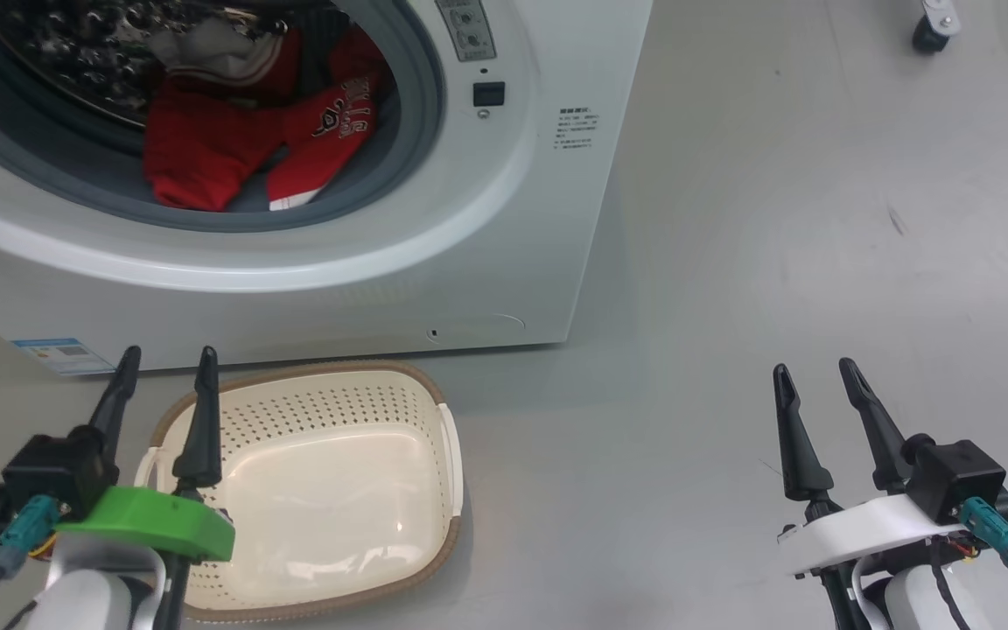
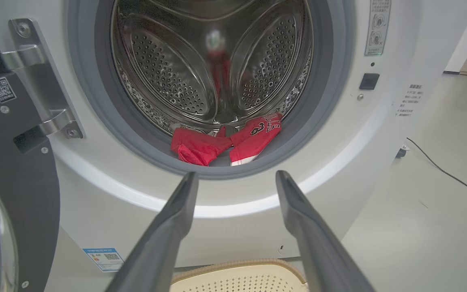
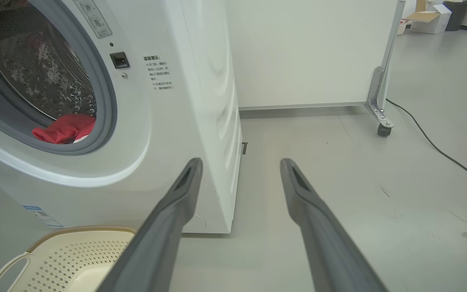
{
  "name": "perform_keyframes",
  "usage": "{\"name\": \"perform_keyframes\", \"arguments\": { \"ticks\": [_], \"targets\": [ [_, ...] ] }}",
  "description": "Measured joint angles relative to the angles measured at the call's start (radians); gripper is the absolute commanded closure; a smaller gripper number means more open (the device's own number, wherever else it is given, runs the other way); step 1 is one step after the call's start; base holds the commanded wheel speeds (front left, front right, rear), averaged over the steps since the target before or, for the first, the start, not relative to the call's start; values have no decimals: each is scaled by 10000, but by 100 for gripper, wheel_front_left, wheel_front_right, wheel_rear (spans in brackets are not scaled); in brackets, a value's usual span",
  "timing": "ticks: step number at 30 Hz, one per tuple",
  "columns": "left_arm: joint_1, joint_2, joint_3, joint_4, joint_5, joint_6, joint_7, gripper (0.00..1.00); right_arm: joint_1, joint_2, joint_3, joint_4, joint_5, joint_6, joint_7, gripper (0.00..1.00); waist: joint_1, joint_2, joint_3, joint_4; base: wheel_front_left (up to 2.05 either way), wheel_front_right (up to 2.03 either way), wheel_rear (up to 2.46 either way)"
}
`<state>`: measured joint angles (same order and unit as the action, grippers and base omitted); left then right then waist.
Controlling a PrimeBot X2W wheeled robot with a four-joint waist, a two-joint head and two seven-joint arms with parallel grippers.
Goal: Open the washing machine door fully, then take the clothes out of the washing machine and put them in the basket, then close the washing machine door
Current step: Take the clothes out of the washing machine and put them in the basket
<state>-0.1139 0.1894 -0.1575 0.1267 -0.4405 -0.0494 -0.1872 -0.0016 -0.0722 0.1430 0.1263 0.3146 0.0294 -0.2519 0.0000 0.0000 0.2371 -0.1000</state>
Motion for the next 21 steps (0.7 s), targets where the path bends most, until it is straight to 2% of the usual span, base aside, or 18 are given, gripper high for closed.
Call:
{"name": "perform_keyframes", "arguments": {
  "ticks": [9, 21],
  "targets": [
    [-1196, 583, 443, -94, 17, 15, 696, 0, -561, 107, 295, -169, 0, 40, 0, 0, 0, 0, 822, -768, 0, 0, 0],
    [-2918, 1709, 1218, 418, 79, 477, 2127, 0, -965, 267, 698, -163, 105, 48, 0, 0, 1, 0, 1909, -2189, 0, 0, 0]
  ]
}}
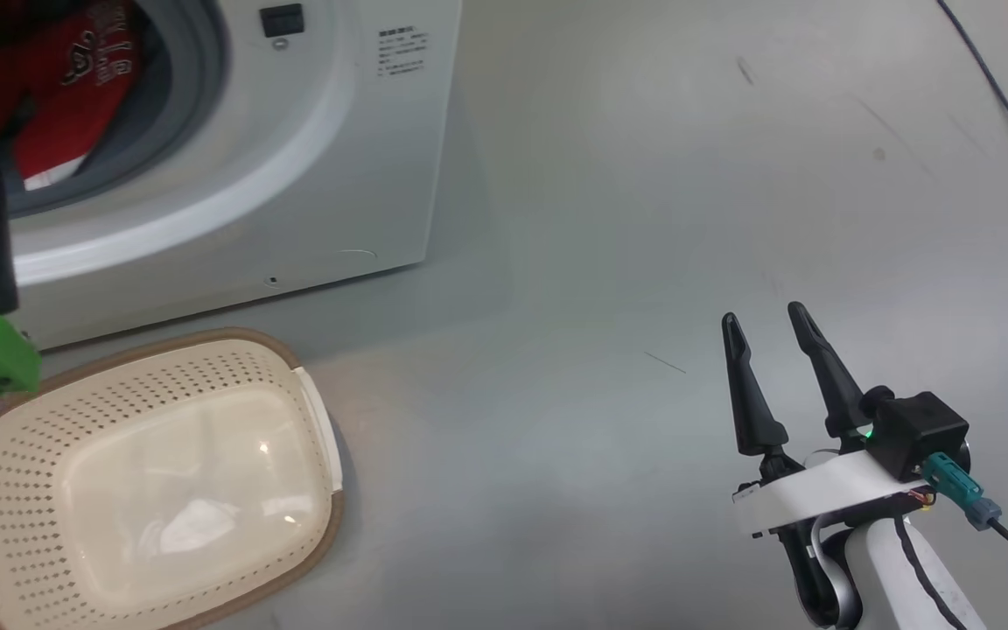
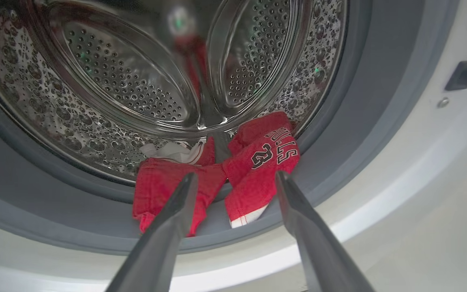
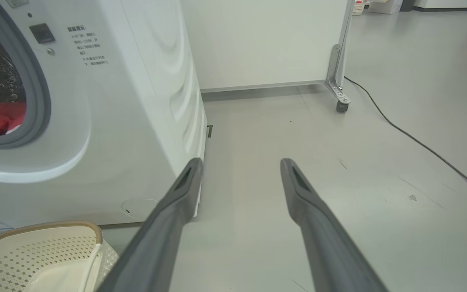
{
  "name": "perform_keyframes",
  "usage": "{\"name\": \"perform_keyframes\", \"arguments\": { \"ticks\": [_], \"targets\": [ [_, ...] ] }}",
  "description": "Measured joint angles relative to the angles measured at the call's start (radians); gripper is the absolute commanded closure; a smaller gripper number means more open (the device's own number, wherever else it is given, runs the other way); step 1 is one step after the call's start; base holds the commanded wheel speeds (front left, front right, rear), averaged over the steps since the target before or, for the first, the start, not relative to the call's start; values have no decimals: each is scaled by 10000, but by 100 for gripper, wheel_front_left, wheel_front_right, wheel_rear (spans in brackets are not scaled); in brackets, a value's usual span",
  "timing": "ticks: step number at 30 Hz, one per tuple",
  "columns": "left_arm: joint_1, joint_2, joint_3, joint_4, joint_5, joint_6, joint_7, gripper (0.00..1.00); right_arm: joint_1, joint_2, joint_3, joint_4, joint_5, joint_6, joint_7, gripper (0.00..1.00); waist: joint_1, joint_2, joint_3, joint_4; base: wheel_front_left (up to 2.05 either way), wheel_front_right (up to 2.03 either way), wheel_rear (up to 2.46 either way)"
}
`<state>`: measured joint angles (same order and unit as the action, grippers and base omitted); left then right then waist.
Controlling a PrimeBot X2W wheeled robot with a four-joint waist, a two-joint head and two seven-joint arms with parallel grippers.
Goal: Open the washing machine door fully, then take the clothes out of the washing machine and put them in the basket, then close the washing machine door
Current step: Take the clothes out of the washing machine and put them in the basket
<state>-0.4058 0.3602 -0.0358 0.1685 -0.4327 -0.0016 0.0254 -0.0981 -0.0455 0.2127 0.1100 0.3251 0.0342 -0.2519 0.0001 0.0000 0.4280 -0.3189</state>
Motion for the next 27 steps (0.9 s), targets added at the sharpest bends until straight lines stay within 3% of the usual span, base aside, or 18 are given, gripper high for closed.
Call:
{"name": "perform_keyframes", "arguments": {
  "ticks": [9, 17, 27],
  "targets": [
    [-993, 1413, 652, 849, 579, 495, 1009, 0, -193, 48, 238, 65, 276, 0, 0, 0, 0, 0, 605, -1108, 0, 0, 0],
    [-1734, 2100, 328, 1735, 1177, 504, 2132, 0, -215, 59, 349, 61, 617, -19, 0, 0, 0, 0, 1015, -1846, 0, 0, 0],
    [-2827, 2857, 196, 2767, 1674, 591, 3235, 0, -376, 73, 648, -71, 723, -119, -2, 0, 0, 0, 1433, -2157, 0, 0, 0]
  ]
}}
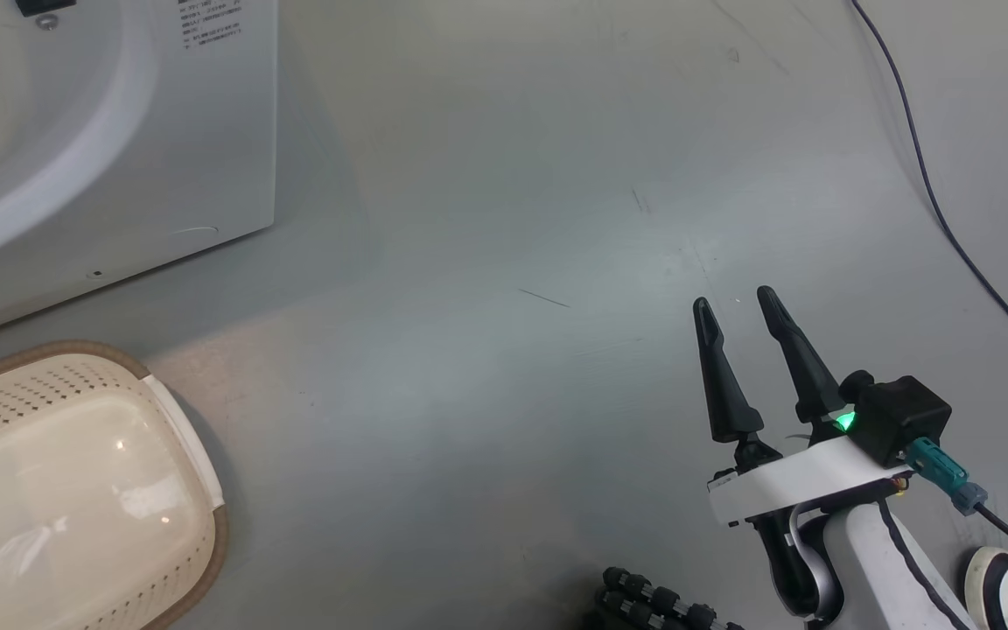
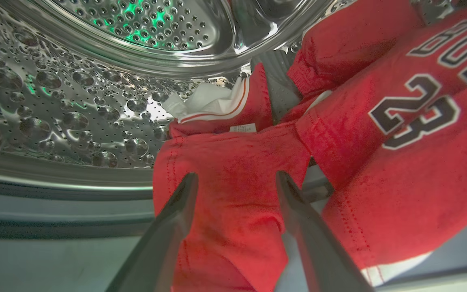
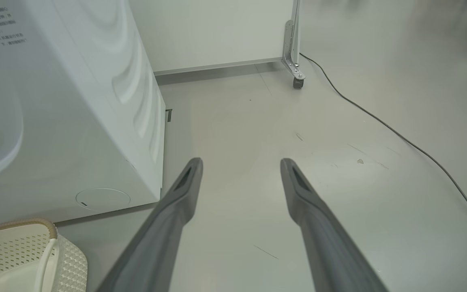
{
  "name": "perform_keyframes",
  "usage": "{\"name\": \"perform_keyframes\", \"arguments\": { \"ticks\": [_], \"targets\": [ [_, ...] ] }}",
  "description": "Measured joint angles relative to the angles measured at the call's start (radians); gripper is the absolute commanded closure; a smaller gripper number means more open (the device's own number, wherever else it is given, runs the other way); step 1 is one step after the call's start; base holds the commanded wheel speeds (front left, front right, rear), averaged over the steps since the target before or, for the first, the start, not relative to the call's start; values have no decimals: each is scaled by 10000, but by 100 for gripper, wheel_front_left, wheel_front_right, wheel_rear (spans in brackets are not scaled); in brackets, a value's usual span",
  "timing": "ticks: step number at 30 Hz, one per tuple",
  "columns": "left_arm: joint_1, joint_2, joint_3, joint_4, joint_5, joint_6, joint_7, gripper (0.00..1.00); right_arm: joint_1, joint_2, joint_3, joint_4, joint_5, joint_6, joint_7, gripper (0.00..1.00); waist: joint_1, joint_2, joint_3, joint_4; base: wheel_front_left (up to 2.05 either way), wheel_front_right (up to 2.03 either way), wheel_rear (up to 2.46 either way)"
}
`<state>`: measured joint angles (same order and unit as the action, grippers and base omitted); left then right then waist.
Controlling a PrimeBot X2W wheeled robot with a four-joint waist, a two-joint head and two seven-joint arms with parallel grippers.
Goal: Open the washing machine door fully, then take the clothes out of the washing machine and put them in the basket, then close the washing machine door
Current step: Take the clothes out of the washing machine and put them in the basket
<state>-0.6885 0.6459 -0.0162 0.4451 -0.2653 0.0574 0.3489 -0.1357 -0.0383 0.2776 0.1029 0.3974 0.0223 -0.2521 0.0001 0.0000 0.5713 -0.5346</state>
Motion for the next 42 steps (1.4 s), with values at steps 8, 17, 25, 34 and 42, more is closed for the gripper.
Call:
{"name": "perform_keyframes", "arguments": {
  "ticks": [8, 17, 25, 34, 42],
  "targets": [
    [-541, 111, -2, 773, 63, 79, 656, 0, -10, 6, 209, -15, 111, -75, 2, 0, 0, 0, 216, -51, 0, 0, 0],
    [-1262, 257, -107, 1319, 328, 180, 1135, 0, -164, 15, 481, -63, 159, -75, 0, 0, 0, 0, 411, -99, 0, 0, 0],
    [-1750, 364, -244, 1578, 476, 259, 1327, 0, -275, 19, 512, -174, 159, -167, 2, 0, 0, 0, 657, -230, 0, 0, 0],
    [-1958, 297, -428, 1741, 556, 242, 1277, 100, -440, 21, 552, -224, 232, -253, 0, 0, -1, 0, 751, -239, 0, 0, 0],
    [-2130, -31, -516, 2044, 554, 238, 817, 100, -518, 23, 508, -219, 230, -347, 0, 0, 0, 0, 655, -109, 0, 0, 0]
  ]
}}
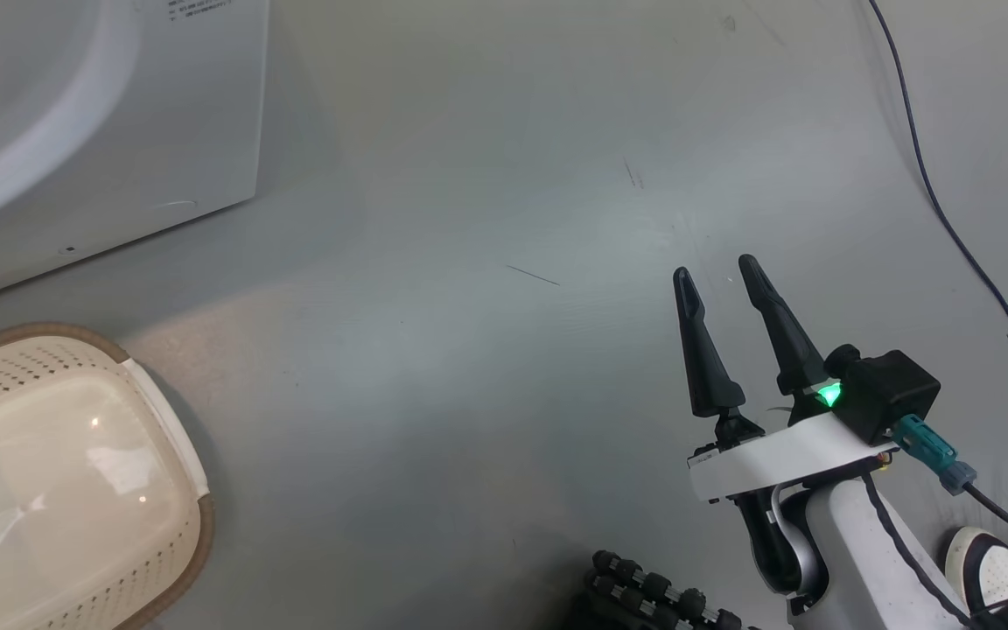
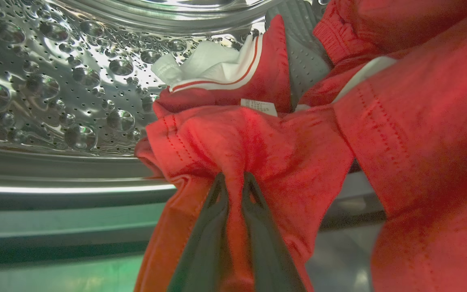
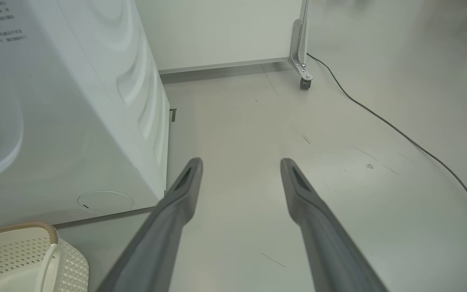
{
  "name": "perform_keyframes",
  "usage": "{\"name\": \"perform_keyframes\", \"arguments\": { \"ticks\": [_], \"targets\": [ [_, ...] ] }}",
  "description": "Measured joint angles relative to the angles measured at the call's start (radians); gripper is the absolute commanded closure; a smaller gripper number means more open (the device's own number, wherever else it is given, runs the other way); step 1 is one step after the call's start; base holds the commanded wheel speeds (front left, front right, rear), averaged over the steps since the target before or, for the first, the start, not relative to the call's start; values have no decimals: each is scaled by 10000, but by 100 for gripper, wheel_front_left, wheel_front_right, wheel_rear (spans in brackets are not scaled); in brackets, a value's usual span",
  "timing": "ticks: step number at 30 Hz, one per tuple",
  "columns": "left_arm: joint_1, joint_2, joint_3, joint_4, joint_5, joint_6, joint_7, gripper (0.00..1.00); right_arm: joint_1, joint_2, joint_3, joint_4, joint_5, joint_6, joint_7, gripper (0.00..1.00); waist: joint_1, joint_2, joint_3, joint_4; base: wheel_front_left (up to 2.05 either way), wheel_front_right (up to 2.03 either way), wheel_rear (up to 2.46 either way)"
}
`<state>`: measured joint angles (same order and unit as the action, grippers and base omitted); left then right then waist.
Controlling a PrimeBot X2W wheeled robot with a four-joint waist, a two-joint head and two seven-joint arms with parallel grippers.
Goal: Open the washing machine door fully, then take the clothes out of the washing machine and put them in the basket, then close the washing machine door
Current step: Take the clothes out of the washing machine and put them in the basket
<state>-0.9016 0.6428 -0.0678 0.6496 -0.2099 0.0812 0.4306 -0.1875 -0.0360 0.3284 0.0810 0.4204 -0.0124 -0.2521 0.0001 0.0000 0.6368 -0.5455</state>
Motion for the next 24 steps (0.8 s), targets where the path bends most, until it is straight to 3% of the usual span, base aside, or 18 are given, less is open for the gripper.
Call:
{"name": "perform_keyframes", "arguments": {
  "ticks": [4, 12, 24],
  "targets": [
    [1, -167, -38, 113, -4, 0, -420, 100, -96, 2, -38, 17, -2, -4, 0, 0, 0, 0, -149, 88, 0, 0, 0],
    [3, -1183, 159, 226, -660, -113, -1521, 100, -105, 0, -337, 98, -173, -86, 2, 0, 0, 0, -556, 316, 0, 0, 0],
    [526, -2554, -198, 278, -1093, -828, -3344, 100, -97, -178, -926, 288, -681, -92, 0, 0, 0, 0, -1395, 1233, 0, 0, 0]
  ]
}}
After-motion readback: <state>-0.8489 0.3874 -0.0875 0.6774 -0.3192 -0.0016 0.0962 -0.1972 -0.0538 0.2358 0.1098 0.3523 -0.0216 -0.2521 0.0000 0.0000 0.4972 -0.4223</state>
